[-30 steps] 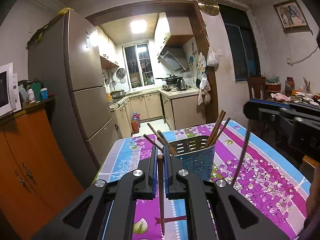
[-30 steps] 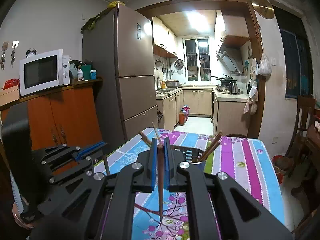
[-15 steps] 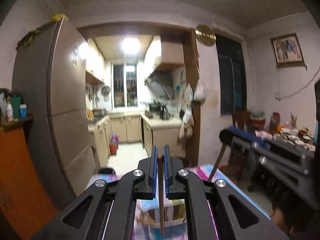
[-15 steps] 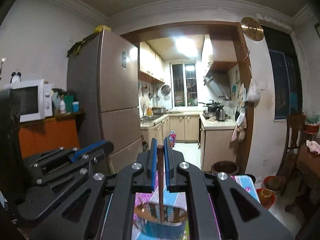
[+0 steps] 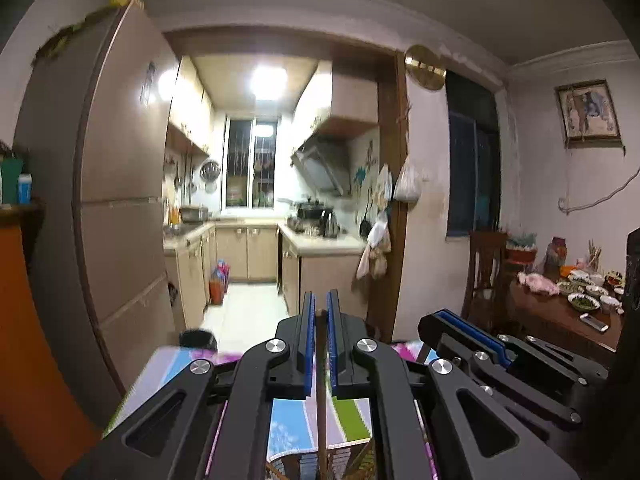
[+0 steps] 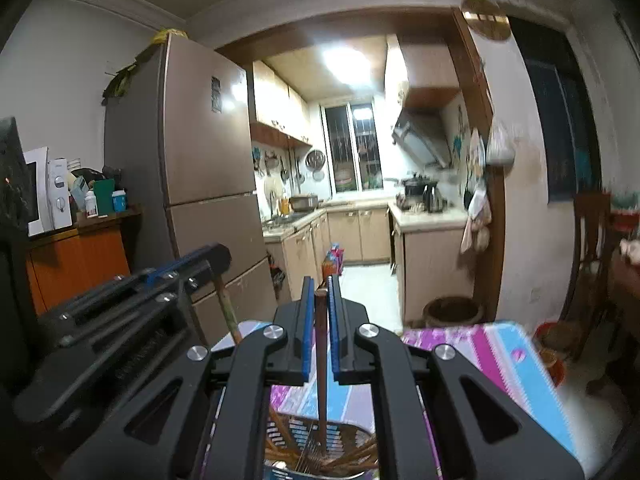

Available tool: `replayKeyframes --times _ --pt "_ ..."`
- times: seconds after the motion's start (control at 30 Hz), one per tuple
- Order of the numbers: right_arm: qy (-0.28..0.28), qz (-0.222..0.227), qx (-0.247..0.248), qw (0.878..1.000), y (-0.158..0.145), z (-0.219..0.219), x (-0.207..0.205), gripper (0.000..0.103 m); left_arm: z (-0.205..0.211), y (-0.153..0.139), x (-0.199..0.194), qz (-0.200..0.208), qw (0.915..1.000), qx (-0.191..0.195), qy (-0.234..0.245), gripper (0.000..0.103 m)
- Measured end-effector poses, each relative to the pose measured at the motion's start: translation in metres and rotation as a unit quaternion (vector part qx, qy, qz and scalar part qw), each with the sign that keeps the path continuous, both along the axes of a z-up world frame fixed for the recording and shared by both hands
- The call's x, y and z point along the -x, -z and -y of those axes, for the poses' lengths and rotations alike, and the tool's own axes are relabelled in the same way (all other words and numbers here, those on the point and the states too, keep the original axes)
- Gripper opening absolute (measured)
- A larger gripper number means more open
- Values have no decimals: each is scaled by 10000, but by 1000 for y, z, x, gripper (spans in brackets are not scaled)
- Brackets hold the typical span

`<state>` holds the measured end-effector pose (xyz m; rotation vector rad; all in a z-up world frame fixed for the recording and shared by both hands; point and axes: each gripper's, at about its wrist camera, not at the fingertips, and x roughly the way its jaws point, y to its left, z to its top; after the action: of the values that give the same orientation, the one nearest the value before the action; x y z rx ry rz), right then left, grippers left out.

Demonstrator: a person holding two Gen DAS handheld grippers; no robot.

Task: Organize utensils
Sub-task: 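Lower the chopsticks tip-first into the blue holder with both tools, then open both tools to release the chopsticks and pull back from the holder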

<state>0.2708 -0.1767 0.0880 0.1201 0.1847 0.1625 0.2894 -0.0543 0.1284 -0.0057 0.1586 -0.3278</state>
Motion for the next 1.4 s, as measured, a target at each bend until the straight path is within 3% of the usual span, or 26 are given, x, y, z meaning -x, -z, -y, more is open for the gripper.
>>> replayKeyframes --times 0.23,0.3,0.33,0.37,0.5,0.53,0.6,0.63,0.67,0.73,0.77,0.87,0.93,1.0,1.03,1.1,1.23,1.4 --pt "-23 -424 -138 9990 44 -2 -6 6 0 51 -14 -416 9988 -226 -115 8" --pt "-10 -534 -104 9985 48 -4 -4 11 1 55 -10 -400 9984 -381 -148 19" --pt "24 -465 -86 9989 46 -3 0 19 -1 52 -5 -316 9985 -417 -174 26" --pt "56 -342 -79 9994 42 -2 6 21 -4 45 1 -213 9988 -387 -191 27" --pt "134 197 -155 9996 8 13 41 22 -26 7 39 304 9990 -111 -305 32" --pt "167 371 -177 9990 -3 19 57 26 -34 -2 53 472 9981 -43 -388 36" --pt "253 678 -171 9972 -16 28 86 46 -44 -13 79 734 9956 -36 -584 50" --pt "390 884 -134 9952 -23 33 110 67 -53 -16 99 901 9931 -80 -750 66" --pt "502 1019 -81 9935 -26 36 127 82 -57 -17 112 993 9913 -128 -860 80" --pt "639 1278 95 9897 -26 38 169 97 -67 -12 139 1109 9872 -293 -1108 89" --pt "782 1330 236 9877 -21 37 189 98 -71 -4 154 1101 9852 -449 -1234 99" --pt "1153 1356 562 9824 5 31 235 98 -77 28 184 778 9847 -872 -1292 99" --pt "1338 1294 648 9804 29 28 253 98 -82 48 195 484 9864 -890 -1295 99" --pt "1415 768 825 9835 53 23 258 98 -89 76 206 -28 9903 -652 -1227 99" --pt "1417 256 945 9850 69 20 255 98 -94 88 210 -213 9907 -593 -1207 99" --pt "1505 -209 918 9841 96 18 255 98 -94 112 215 -581 9903 -483 -1166 99" --pt "1781 -436 729 9803 125 9 258 98 -80 148 223 -715 9830 -820 -1477 99" --pt "1817 -301 984 9780 123 -9 266 98 -75 166 228 -926 9825 -860 -1365 99"
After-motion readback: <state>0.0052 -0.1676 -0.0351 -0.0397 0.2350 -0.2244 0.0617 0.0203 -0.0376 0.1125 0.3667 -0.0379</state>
